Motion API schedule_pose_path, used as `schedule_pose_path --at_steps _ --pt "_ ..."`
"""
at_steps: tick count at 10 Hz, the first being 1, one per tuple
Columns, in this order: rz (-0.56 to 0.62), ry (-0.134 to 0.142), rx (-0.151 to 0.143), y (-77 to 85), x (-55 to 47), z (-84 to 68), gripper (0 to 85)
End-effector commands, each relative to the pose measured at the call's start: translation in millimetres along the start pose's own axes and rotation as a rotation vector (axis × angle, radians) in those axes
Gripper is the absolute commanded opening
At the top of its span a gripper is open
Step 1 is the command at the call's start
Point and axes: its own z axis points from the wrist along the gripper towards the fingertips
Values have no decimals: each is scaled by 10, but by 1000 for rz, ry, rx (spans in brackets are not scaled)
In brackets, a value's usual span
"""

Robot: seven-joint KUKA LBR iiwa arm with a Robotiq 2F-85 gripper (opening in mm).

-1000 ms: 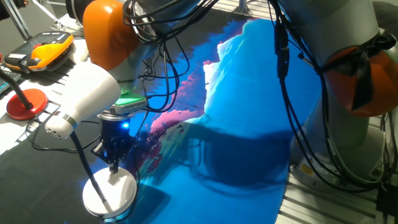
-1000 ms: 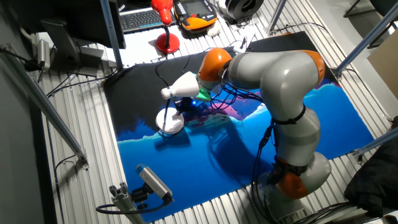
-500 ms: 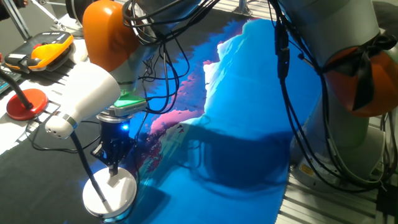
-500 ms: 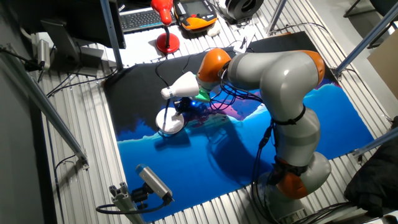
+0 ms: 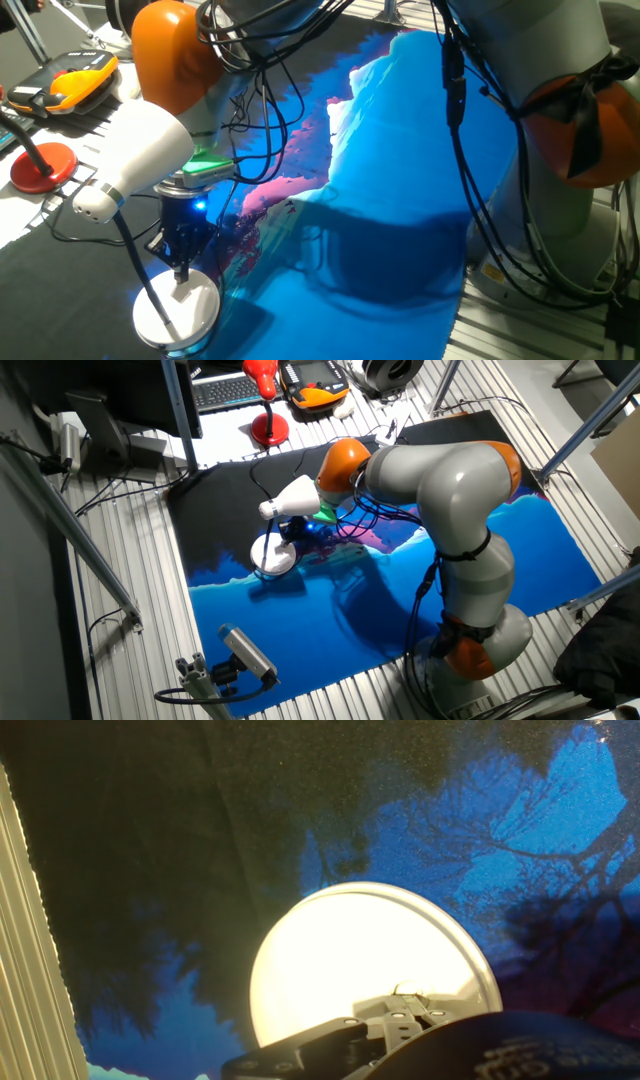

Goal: Turn on the desk lamp by pressing the button

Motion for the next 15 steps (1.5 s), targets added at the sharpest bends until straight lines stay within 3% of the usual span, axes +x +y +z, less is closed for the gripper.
schedule_pose_path --at_steps 1,10,14,15 --pt "-1 -1 0 4 5 9 0" --pt "-2 -12 4 32 36 49 0" --pt "-16 3 16 -21 -17 -52 0" --pt "-27 4 32 -42 -30 -81 0"
